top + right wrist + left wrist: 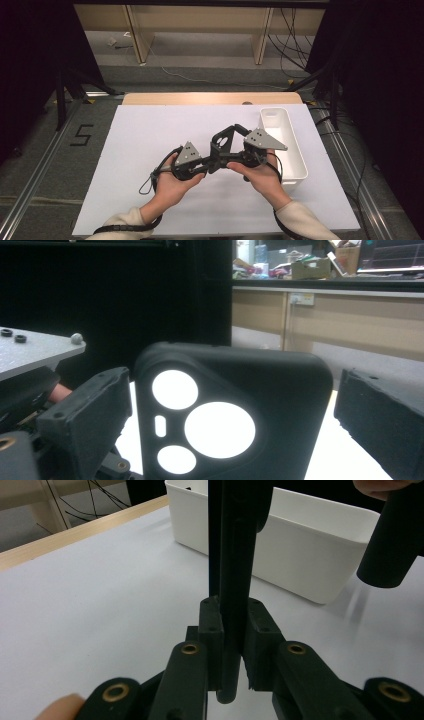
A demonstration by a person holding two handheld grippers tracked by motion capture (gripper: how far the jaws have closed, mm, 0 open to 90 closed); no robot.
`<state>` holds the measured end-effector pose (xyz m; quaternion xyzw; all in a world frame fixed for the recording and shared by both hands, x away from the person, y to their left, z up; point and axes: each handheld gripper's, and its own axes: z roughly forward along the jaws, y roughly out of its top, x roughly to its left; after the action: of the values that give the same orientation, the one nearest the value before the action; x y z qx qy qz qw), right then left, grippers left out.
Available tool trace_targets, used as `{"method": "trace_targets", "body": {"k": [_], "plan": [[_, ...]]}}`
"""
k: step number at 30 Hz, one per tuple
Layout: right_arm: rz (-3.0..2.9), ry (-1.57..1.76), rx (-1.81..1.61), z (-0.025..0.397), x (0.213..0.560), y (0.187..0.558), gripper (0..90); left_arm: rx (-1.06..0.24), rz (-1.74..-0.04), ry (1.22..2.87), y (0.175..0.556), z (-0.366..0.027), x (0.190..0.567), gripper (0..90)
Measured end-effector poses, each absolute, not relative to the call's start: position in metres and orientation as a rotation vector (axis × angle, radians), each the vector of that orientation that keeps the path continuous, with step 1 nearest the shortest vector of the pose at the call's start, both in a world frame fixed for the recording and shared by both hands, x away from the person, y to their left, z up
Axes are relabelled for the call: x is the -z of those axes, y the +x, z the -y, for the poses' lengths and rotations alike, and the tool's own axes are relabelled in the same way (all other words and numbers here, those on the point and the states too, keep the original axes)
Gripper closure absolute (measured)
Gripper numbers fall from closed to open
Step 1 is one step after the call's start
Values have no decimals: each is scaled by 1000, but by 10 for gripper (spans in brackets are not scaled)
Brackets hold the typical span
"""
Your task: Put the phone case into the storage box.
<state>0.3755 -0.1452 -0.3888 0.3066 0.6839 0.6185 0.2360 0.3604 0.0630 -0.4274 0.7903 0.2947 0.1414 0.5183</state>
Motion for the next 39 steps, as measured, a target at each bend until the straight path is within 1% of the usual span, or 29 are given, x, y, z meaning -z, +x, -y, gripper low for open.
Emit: {"method": "trace_targets", "body": {"k": [5, 11, 14, 30, 36, 37, 39], "plan": [[-1867, 850, -1697, 144, 390, 375, 73, -340, -707, 1893, 360, -63, 427, 801], [-1865, 849, -1696, 144, 391, 375, 93, -338, -705, 1894, 360, -62, 428, 802], [-1867, 856, -1692, 143, 391, 374, 120, -337, -708, 1894, 360, -63, 428, 801], [-1844, 876, -1690, 142, 389, 373, 142, -343, -686, 1865, 361, -65, 428, 789], [-1836, 886, -1692, 144, 387, 374, 144, -349, -642, 1860, 359, -67, 425, 684], [-1836, 886, -1692, 145, 386, 374, 145, -350, -641, 1859, 359, -68, 424, 645], [-1831, 888, -1691, 146, 385, 374, 145, -356, -647, 1853, 358, -69, 423, 517]]}}
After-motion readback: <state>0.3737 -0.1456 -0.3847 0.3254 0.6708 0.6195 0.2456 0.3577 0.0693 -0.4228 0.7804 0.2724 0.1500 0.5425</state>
